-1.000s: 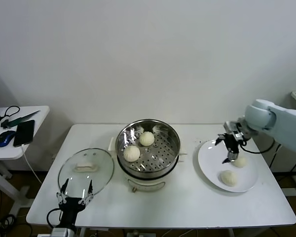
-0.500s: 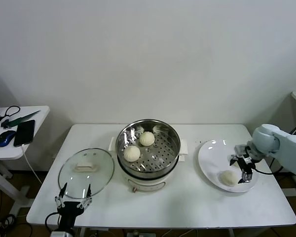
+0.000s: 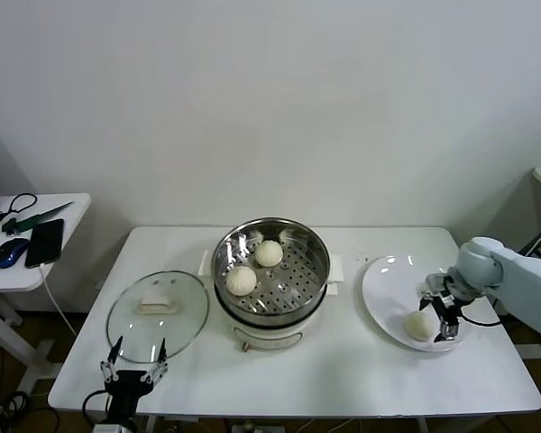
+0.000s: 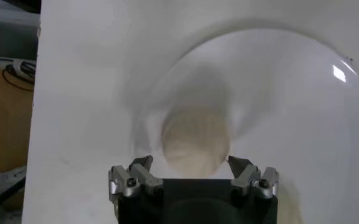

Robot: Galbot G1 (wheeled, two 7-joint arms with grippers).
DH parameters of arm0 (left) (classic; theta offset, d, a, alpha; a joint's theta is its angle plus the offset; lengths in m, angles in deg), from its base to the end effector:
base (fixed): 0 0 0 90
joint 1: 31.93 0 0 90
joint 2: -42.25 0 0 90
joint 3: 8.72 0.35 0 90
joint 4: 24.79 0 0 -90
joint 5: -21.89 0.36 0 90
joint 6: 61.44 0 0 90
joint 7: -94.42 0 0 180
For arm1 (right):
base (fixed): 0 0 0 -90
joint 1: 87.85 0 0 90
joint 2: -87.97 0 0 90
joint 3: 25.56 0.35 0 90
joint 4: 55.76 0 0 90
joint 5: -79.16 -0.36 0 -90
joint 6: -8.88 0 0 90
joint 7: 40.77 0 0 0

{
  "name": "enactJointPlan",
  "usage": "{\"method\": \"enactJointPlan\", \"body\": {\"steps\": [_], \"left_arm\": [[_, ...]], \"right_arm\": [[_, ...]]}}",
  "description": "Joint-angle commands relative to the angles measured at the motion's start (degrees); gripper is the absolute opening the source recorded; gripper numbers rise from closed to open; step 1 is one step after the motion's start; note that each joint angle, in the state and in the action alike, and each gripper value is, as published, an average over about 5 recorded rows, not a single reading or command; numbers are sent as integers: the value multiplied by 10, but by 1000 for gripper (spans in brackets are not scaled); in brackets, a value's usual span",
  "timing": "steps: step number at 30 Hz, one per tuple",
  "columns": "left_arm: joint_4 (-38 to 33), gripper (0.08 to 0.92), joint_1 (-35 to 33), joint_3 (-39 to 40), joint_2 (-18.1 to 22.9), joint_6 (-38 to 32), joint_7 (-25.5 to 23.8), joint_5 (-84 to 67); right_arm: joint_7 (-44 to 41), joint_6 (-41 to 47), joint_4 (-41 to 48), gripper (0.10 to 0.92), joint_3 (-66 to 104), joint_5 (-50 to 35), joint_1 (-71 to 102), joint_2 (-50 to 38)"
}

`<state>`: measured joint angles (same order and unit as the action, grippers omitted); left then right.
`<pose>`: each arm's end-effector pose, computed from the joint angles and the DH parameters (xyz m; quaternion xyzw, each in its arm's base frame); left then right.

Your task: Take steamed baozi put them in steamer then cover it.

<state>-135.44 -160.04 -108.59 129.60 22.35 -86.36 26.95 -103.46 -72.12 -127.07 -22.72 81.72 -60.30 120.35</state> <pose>0.1253 0.0680 -0.3780 0.0445 -0.9882 -0.1079 0.0992 0.4838 -0.2106 -0.2333 0.5127 -0.4963 0.5263 0.4624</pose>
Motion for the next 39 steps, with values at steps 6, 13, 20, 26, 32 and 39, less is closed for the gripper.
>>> {"method": "enactJointPlan", "body": {"steps": [6, 13, 20, 26, 32, 39], "left_arm": [[2, 823, 0, -1, 0, -1, 0, 1], [4, 823, 0, -2, -1, -1, 0, 1], [4, 823, 0, -1, 0, -2, 0, 1], [3, 823, -2, -1, 0, -3, 0, 0], [-1, 823, -2, 0, -1, -3, 0, -1], [-1, 823, -6, 6, 2, -3, 0, 1]], "right_arm": [[-2, -4, 16, 823, -2, 7, 5, 23], [-6, -10, 18, 781, -11, 3, -5, 24], [-9, -21, 22, 728, -15, 2, -12, 22], [-16, -67, 26, 720, -20, 5, -40, 21], [-44, -173, 15, 718, -106, 22, -198, 29], [-70, -294, -10, 721, -225, 34, -403, 91]]}}
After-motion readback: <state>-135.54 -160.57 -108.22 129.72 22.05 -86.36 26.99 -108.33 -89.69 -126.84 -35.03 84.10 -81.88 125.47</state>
